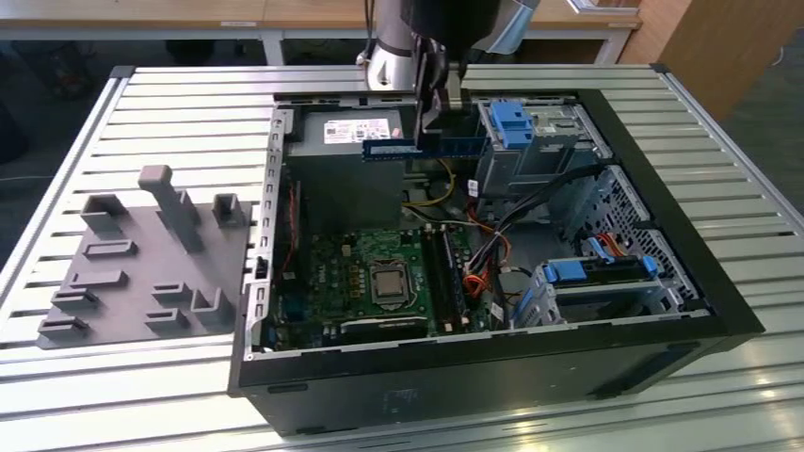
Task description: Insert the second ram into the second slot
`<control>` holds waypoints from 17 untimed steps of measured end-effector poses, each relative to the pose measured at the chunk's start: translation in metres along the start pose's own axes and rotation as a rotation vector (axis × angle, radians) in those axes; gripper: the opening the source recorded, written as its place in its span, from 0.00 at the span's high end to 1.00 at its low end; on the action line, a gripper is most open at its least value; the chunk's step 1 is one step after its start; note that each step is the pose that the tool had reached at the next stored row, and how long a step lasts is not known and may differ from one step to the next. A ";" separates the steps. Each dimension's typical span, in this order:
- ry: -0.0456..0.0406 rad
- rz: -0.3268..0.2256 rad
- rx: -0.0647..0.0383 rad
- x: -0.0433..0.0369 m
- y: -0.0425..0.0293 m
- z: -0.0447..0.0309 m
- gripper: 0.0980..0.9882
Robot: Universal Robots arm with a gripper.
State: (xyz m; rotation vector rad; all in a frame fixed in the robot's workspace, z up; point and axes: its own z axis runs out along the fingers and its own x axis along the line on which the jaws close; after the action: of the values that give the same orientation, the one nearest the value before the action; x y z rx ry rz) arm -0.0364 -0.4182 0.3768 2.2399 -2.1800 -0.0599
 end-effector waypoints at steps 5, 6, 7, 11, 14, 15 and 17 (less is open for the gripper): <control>0.0001 0.000 0.000 0.0020 0.0000 0.0000 0.98; 0.0000 0.000 0.000 0.0027 0.0000 0.0000 0.98; 0.0001 0.000 0.000 0.0034 0.0001 0.0000 0.98; 0.0000 0.000 0.000 0.0072 0.0002 0.0000 0.98; 0.0001 0.000 0.000 0.0105 0.0003 0.0000 0.98; 0.0000 0.000 0.000 0.0116 0.0003 0.0001 0.98; 0.0000 0.001 0.000 0.0131 0.0004 0.0001 0.98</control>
State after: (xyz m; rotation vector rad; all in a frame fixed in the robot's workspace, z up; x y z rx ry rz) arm -0.0365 -0.4313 0.3765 2.2391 -2.1807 -0.0598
